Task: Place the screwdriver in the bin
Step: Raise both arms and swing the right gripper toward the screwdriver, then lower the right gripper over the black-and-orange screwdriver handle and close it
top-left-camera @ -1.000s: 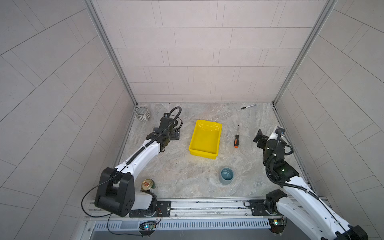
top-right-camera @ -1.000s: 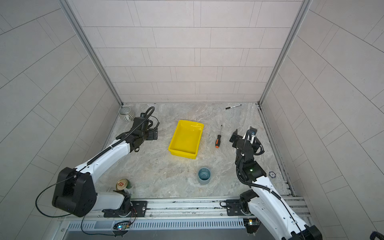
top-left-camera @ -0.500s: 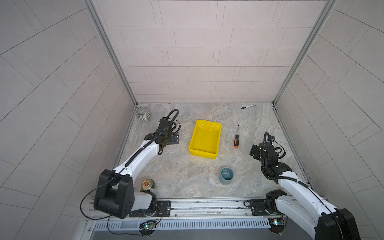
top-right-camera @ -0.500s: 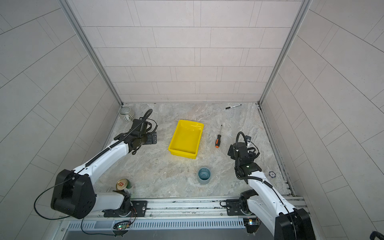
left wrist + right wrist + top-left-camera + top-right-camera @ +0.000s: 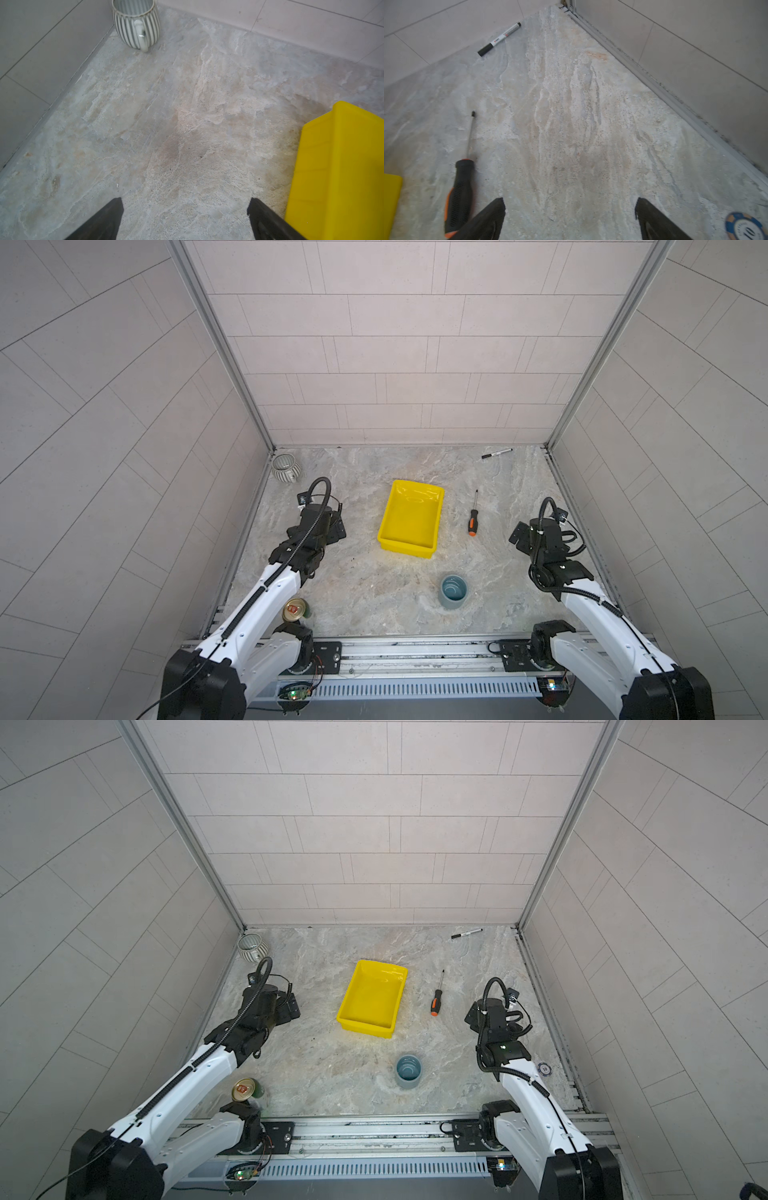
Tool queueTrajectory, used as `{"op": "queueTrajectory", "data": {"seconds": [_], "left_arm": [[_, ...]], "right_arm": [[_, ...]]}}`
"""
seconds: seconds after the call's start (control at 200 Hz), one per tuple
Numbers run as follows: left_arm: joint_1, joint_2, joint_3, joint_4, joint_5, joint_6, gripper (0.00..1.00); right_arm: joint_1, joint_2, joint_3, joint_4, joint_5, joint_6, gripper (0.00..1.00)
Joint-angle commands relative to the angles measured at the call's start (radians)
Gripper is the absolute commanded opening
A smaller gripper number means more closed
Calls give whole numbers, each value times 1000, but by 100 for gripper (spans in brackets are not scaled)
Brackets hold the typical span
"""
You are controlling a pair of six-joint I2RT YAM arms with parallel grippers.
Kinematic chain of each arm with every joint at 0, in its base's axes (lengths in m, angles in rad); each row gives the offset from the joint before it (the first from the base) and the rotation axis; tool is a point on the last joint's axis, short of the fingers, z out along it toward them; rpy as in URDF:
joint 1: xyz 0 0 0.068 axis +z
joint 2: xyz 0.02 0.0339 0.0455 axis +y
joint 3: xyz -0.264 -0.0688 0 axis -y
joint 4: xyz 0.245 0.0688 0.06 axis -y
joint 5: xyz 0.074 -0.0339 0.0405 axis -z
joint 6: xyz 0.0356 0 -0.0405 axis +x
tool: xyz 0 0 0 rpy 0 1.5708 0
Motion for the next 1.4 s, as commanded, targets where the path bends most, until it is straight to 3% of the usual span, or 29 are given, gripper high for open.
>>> {"op": "queueTrajectory", "data": {"seconds": [0.0,0.17,0.27,0.41,0.585,0.881,0.976,1.071,1.396], "left_arm": [[5,11,-16,24,-19,-64,100],[5,-2,-55,8,-149,-152,100],[5,-5,-111,94,-157,-157,98],[6,-10,-204,249,-118,-168,94],[5,-23,-214,282,-13,-120,94],[5,-35,-243,335,7,-112,94],[5,-35,-245,339,7,-112,94],[5,-34,-252,353,9,-115,94],[5,-63,-294,415,42,-112,94]], "right_arm": [[7,110,79,28,-135,56,99],[72,430,302,-50,-291,76,99],[81,664,529,-260,-452,57,99],[120,883,725,-450,-495,9,87],[155,895,710,-410,-469,27,84],[169,895,700,-422,-410,39,81],[170,894,701,-424,-401,33,74],[169,898,710,-426,-397,20,49],[169,943,768,-480,-354,-14,47]]}}
